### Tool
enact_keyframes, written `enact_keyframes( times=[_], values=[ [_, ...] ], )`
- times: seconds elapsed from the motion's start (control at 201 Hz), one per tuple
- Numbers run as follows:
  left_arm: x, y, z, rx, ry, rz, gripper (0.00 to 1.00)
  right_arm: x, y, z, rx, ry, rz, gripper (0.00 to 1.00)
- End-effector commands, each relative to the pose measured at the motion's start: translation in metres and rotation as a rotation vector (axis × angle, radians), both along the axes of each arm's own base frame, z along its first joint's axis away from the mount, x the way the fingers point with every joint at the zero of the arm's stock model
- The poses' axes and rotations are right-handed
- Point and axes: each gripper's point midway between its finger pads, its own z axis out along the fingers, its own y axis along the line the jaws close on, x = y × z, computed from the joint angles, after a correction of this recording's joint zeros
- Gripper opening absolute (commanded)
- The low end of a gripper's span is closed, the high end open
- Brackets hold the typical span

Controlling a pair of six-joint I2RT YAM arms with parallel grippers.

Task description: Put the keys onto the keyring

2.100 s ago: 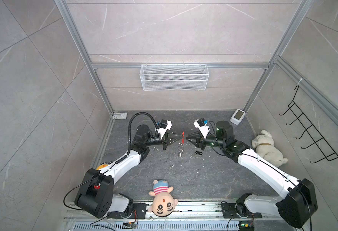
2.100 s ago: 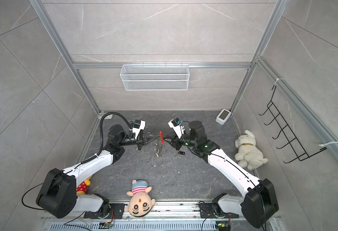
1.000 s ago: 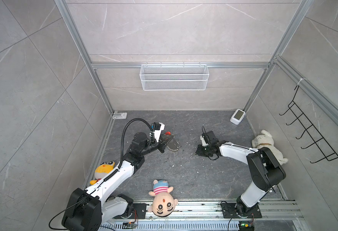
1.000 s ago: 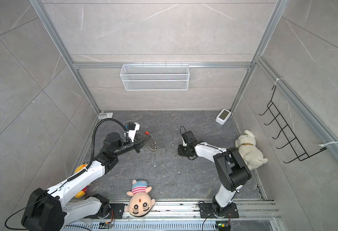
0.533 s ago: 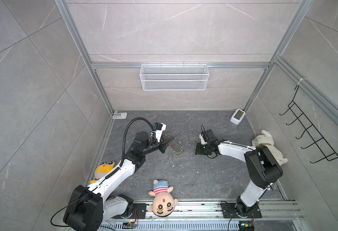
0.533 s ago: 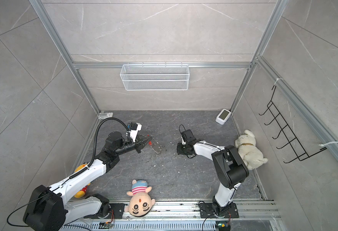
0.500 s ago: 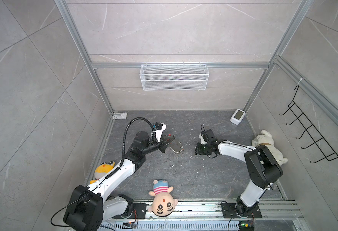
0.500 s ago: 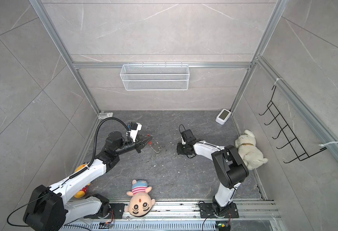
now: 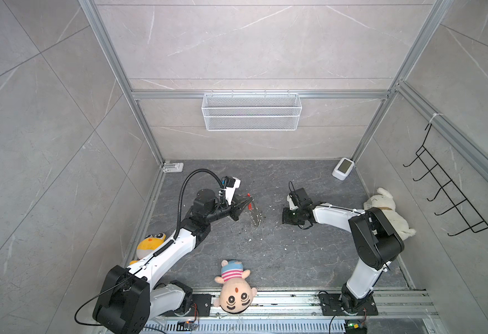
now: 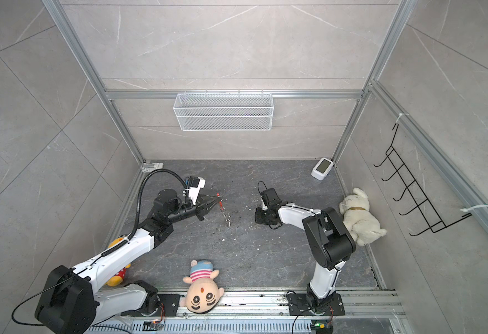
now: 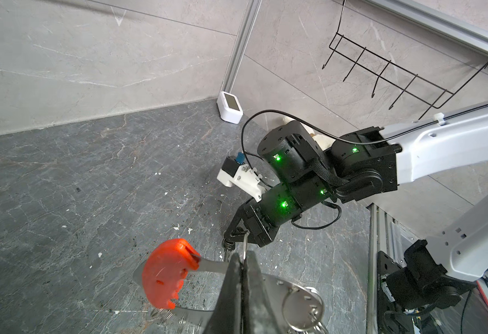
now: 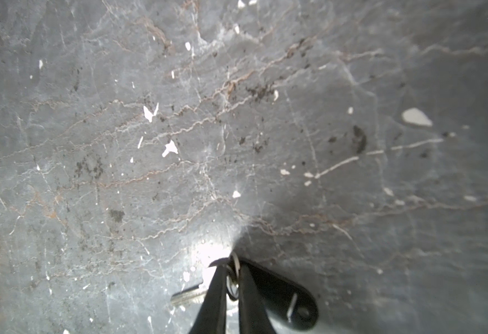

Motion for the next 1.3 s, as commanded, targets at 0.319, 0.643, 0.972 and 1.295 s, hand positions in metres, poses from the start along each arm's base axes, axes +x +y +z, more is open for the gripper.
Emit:
enact_keyframes(
  times=[0.319, 0.643, 0.972, 1.295],
  values=[
    [0.02, 0.003, 0.036, -0.072, -0.025, 0.096, 0.0, 0.007, 0.003, 0.097, 0.043, -0.344, 0.107, 0.0],
    [0.03, 0.0, 0.038, -0.038, -0.008, 0.109, 0.0, -0.02, 0.006, 0.211, 0.061, -0.584, 0.311, 0.0],
    [0.008, -0.017, 0.055, 0.018, -0.132, -0.081, 0.0, -0.088, 0.072, 0.282, 0.457, -0.627, 0.825, 0.0],
    [-0.046, -0.04, 0.05, 0.086, -0.449, -0.336, 0.0, -0.091, 0.09, 0.291, 0.611, -0.55, 0.915, 0.0]
  ],
)
